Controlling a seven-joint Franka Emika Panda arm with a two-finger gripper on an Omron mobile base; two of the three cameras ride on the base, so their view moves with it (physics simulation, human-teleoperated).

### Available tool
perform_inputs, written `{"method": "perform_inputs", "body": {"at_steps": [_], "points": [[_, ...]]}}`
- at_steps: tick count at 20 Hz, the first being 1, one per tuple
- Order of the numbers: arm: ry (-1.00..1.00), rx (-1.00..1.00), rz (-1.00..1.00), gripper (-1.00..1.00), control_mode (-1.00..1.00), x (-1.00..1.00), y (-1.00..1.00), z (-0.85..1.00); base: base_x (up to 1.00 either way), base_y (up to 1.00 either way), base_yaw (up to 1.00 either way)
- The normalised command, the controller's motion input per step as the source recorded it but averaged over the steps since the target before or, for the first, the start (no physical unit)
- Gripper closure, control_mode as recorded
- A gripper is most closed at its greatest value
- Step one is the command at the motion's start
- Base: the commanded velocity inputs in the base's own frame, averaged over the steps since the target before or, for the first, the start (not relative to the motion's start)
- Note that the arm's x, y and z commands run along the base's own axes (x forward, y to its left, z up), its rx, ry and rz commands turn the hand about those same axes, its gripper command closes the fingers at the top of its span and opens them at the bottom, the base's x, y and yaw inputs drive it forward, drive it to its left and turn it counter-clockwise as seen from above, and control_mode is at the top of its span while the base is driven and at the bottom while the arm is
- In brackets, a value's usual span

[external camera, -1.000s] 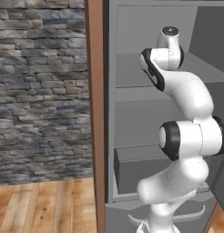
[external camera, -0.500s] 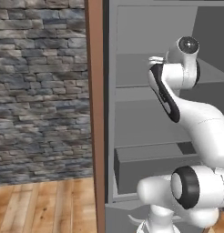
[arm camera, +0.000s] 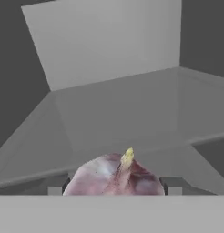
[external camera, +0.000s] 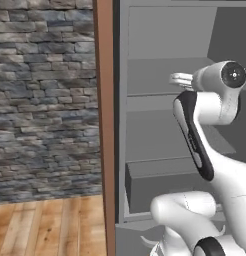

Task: Grab the garlic and lemon from the fridge, place them in the blender, close the lid, and turn on the blender to create a marinade.

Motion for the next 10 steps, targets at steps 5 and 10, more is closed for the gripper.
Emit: {"method": "perform_inputs", "body": {"at_steps": [5,10], "points": [[0.18,0.02,0.07,1.00,-1.00,-1.00,0.23,0.03,0.00,0.00,0.00],[0.29,0.04,0.03,1.00,-1.00,-1.00,0.16,-0.02,0.00,0.00,0.00]]}}
